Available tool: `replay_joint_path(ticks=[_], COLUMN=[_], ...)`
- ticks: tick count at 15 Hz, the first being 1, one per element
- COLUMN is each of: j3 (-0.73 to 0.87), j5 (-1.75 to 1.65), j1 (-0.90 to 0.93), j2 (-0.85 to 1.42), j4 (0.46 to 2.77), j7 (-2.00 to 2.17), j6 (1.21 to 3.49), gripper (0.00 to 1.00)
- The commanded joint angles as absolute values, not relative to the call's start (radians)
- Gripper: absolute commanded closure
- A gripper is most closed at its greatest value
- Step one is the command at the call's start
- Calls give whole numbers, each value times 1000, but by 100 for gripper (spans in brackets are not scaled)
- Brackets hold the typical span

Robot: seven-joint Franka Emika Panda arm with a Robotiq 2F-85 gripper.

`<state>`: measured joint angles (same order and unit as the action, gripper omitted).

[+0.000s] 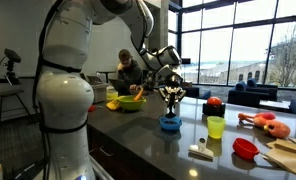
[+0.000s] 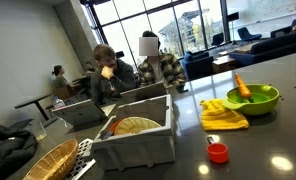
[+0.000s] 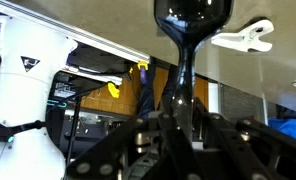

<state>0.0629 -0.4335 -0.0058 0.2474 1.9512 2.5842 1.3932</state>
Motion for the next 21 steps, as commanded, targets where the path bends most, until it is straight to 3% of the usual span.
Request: replay_joint_path(ticks=[1, 21], j3=[75, 79], j5=[-447, -441], j1=[-1, 19], j2=[280, 414], j4=[1917, 1864], j7=[2580, 2548], j6=[1368, 1386], gripper=[94, 94])
